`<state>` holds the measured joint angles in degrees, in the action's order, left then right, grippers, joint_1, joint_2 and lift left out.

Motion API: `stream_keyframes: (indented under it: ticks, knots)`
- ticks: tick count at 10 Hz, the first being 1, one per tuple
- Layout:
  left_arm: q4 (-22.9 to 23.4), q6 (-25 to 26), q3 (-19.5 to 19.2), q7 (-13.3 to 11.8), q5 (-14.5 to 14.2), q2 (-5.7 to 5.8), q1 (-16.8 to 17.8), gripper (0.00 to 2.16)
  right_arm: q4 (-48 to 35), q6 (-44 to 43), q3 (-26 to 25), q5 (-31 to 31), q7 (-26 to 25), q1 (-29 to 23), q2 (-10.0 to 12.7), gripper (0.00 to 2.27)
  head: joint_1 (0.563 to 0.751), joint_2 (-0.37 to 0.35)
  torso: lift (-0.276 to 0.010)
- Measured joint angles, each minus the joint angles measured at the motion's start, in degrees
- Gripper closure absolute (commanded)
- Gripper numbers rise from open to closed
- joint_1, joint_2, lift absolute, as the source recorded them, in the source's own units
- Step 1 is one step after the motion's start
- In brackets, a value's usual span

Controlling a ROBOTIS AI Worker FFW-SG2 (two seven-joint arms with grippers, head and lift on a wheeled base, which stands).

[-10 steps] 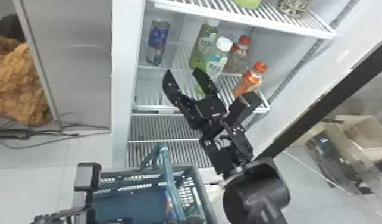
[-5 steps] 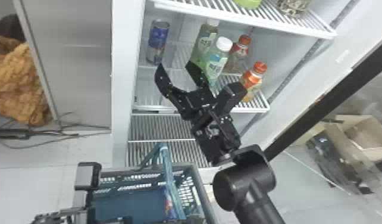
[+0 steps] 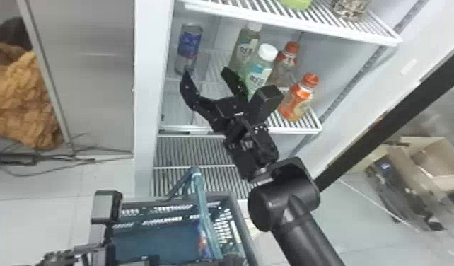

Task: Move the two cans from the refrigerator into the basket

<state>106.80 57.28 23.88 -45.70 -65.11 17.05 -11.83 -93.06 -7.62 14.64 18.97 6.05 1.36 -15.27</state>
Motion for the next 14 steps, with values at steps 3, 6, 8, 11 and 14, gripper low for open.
stream_keyframes:
  ticks: [3, 6, 8, 11, 14]
  knots:
    - [-0.3, -0.2, 0.3, 0.1, -0.5, 0.03, 0.1, 1.19, 3.7, -0.5, 1.3, 0.1, -0.9, 3.0, -0.2, 0.04, 0.695, -0.330, -0.276]
    - [-0.4, -0.5, 0.5, 0.2, -0.9, 0.09, 0.2, 1.19, 5.9, -1.4, 1.9, -0.1, -1.0, 5.6, -0.6, 0.03, 0.695, -0.329, -0.276]
    - [-0.4, -0.6, 0.5, 0.2, -1.0, 0.09, 0.2, 1.19, 7.3, -1.4, 2.7, 0.3, -1.0, 7.3, -0.8, 0.03, 0.695, -0.324, -0.276]
    - [-0.4, -0.6, 0.7, 0.2, -1.1, 0.18, 0.4, 1.19, 9.8, -1.4, 5.4, 1.4, -1.3, 10.5, -1.0, 0.03, 0.695, -0.304, -0.276]
    - [-0.5, -0.6, 1.0, 0.3, -1.2, 0.18, 0.8, 1.19, 13.4, -1.0, 8.3, 2.9, -2.0, 14.4, -1.2, 0.09, 0.695, -0.287, -0.276]
